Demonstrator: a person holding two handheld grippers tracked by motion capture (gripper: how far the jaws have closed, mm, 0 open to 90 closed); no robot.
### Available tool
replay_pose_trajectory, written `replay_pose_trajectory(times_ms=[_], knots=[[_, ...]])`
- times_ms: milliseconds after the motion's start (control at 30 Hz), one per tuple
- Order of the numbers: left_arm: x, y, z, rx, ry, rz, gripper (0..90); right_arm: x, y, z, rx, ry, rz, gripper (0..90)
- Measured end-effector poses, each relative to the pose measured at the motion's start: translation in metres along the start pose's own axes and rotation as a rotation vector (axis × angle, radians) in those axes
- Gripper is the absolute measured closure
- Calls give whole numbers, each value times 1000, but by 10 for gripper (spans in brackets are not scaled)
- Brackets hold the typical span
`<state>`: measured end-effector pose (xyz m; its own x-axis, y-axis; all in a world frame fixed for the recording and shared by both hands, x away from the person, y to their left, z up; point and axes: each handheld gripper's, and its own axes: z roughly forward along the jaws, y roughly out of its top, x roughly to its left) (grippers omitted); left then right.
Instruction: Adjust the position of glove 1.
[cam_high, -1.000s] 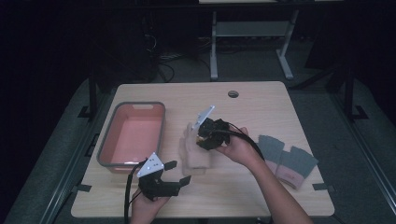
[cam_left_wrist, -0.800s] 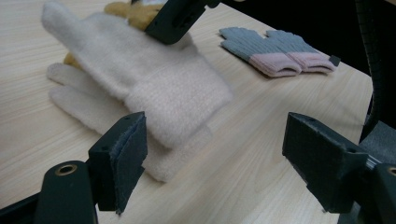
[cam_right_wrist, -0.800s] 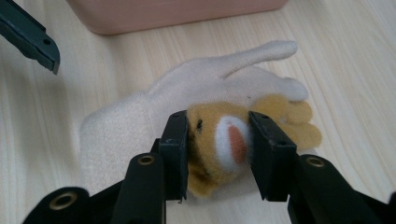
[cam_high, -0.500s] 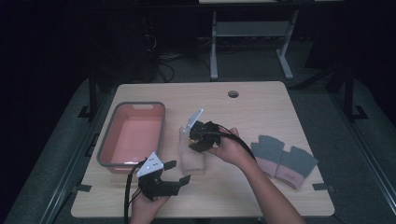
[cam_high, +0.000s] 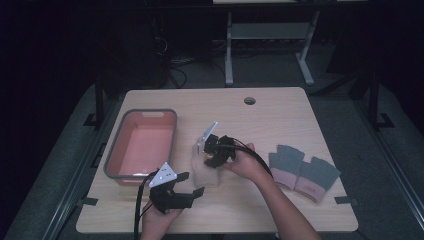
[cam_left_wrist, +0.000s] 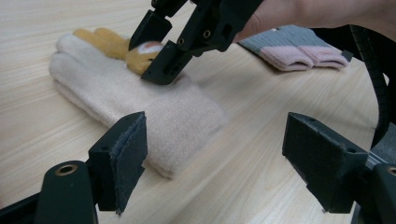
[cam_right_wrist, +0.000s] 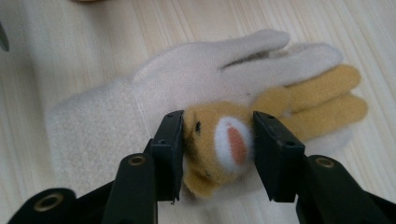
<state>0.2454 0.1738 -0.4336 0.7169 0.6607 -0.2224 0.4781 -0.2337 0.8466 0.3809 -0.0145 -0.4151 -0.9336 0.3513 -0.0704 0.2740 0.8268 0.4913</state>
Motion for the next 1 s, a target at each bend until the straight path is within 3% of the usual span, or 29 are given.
replay_pose_trajectory(times_ms=[200, 267, 367, 533, 700, 733, 833, 1000], knots=[[1, 0, 4, 13, 3, -16, 220, -3, -6, 1, -22, 23, 59, 471], [2, 1, 5, 13, 4, -3, 220, -3, -7, 1, -25, 28, 70, 452], [3, 2, 8, 21, 3, -40, 223, -5, -11, -5, -70, 49, 133, 400], [3, 3, 15, 32, -4, -94, 234, -9, -16, -13, -94, 91, 234, 343], [5, 6, 18, 50, 30, -138, 235, -12, -20, -21, -114, 94, 295, 316], [8, 8, 21, 55, 48, -161, 235, -14, -22, -23, -124, 90, 333, 309], [10, 11, 26, 66, 75, -184, 237, -19, -25, -25, -131, 83, 375, 308], [10, 16, 36, 96, 124, -165, 247, -29, -29, -22, -133, 76, 468, 304]])
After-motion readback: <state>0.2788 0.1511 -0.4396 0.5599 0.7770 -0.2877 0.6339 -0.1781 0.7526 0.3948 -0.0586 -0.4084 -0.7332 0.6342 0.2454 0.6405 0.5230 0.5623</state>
